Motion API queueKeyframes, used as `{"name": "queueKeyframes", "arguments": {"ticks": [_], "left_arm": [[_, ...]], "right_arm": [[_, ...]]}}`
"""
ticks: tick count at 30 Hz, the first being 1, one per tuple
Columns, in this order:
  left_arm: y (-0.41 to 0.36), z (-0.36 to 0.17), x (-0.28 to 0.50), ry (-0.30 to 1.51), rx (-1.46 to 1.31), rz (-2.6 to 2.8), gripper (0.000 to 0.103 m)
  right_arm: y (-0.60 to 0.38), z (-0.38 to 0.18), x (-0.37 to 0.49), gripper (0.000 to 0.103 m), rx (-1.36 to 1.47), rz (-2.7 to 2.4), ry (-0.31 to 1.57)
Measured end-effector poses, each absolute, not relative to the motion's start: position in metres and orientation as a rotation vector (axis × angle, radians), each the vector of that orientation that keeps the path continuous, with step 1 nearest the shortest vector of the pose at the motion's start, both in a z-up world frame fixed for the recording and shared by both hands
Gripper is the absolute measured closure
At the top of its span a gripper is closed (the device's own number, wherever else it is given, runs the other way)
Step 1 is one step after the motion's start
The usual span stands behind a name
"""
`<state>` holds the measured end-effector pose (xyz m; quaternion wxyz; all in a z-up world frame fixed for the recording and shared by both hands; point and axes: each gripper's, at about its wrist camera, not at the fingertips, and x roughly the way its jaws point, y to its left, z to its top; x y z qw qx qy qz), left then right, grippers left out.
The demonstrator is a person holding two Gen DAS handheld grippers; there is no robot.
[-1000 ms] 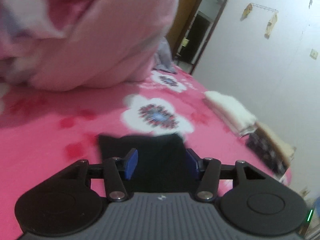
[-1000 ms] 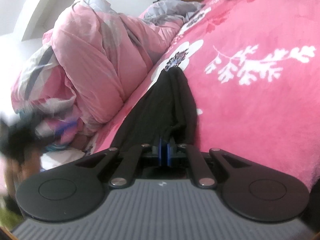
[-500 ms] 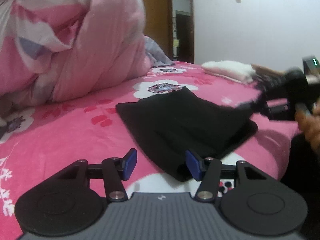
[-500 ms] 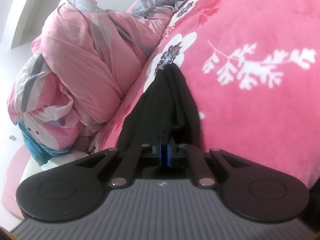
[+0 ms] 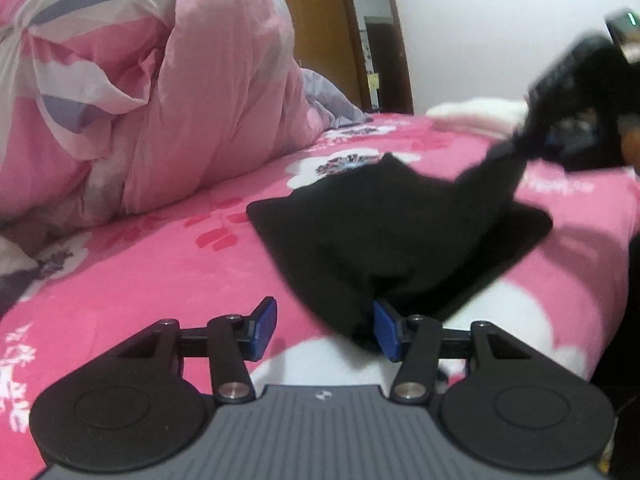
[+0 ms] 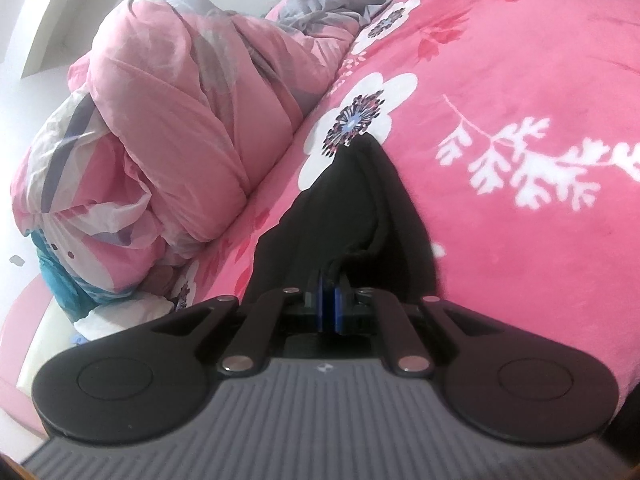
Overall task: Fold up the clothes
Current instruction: 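Lower the black shirt onto the bedspread with the right gripper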
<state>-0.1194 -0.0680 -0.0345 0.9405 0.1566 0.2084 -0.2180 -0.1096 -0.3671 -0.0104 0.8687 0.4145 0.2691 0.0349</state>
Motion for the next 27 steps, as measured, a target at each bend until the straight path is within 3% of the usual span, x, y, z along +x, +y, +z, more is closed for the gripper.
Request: {"name": "queueKeyframes", "arguments": {"ticks": [17,27], "left_arm": [[-0.082,-0.036,-0.135,0.422,0.320,-0.515,0.050],[-0.126,-0.025,-0.126,0.385,0.342,-0.503,0.039]], "right_arm": [[-0.369,0.003,-0.096,0.099,0.886,0.116,0.554],[-0.365,0.017,-0.081,0.099,0.875,0.148,0.542]]}}
